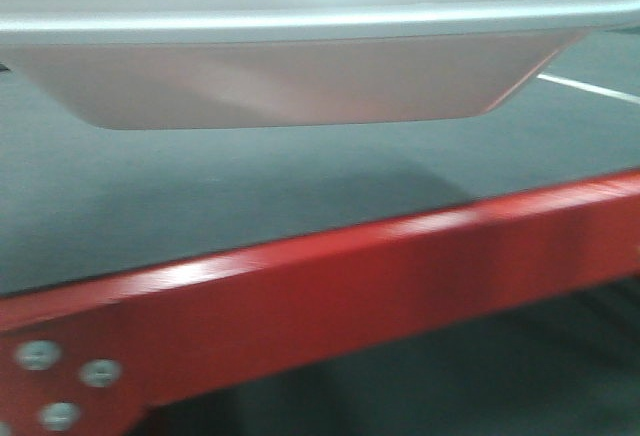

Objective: Grab white bin and place on right shelf
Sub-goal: 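Hold the bin with both grippers while turning away from the table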

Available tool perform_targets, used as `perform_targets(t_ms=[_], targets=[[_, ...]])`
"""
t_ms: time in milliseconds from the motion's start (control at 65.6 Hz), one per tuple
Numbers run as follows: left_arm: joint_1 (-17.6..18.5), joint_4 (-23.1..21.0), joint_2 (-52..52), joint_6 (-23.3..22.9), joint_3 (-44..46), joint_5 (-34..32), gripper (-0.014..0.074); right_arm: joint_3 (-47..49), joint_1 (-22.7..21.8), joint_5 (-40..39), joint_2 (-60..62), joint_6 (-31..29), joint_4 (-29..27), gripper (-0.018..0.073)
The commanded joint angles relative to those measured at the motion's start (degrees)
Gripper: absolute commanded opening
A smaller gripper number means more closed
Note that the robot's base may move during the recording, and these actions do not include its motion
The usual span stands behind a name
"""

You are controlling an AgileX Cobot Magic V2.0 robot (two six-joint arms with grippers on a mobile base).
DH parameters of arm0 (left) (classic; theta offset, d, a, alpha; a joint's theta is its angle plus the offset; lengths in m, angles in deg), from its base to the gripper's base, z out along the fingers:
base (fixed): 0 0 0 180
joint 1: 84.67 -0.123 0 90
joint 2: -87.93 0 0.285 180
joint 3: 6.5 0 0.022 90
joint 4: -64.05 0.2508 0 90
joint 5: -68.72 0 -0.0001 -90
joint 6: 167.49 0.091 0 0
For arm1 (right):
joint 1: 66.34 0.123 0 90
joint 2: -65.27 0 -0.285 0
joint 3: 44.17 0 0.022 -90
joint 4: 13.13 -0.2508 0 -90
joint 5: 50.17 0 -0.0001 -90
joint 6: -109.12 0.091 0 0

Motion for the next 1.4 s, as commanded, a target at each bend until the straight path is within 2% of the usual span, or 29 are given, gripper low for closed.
perform_targets(t_ms=[0, 1386], targets=[[1.2, -10.4, -1.3, 0.8, 1.7, 5.7, 0.0188, 1.7, 0.9, 7.8, 1.5, -0.1, -11.0, 0.0368], [1.2, -10.4, -1.3, 0.8, 1.7, 5.7, 0.0188, 1.7, 0.9, 7.8, 1.5, -0.1, -11.0, 0.0368]])
